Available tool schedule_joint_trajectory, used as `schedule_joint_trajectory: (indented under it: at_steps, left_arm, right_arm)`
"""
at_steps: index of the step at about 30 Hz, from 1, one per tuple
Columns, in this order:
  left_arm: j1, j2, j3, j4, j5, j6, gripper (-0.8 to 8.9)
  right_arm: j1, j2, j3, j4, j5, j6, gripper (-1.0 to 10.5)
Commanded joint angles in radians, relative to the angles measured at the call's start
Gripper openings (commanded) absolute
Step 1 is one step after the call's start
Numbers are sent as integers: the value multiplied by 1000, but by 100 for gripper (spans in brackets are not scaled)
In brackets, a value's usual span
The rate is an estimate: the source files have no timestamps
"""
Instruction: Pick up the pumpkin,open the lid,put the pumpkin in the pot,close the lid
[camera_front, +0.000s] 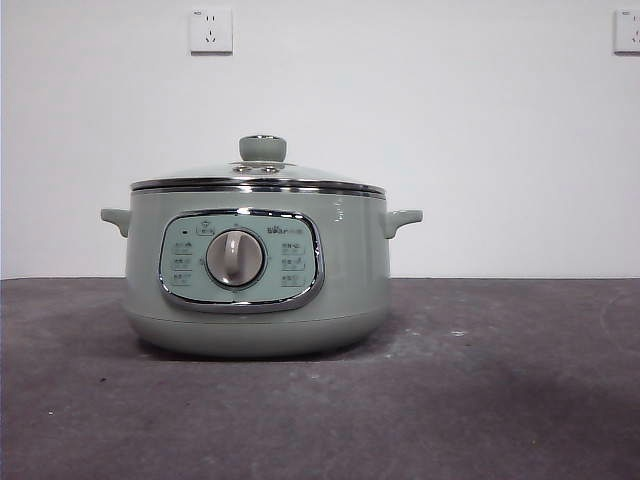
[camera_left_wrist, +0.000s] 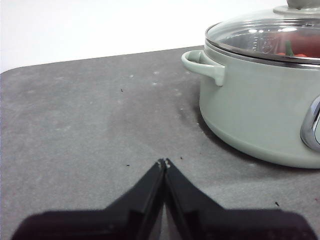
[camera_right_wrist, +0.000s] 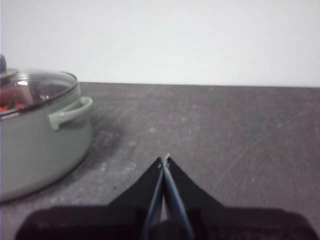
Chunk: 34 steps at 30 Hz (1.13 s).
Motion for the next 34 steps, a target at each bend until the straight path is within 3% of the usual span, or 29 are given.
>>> schedule_joint_trajectory:
  at_steps: [1,8,11,34]
  left_arm:
    - [3,-3,-11,-11,0,-10,-3]
    - [3,-3,-11,-11,0,-10,-3]
    - [3,-3,-11,-11,0,-10,-3]
    - [3,-3,-11,-11,0,-10,-3]
  right_arm:
    - [1,-4,-39,8,3,31,1]
    - [1,-4,-50,-65,1,39,1]
    - [2,-4,-50,-63,-2,64,1]
    - [1,-4,-50,-63,-1,63,1]
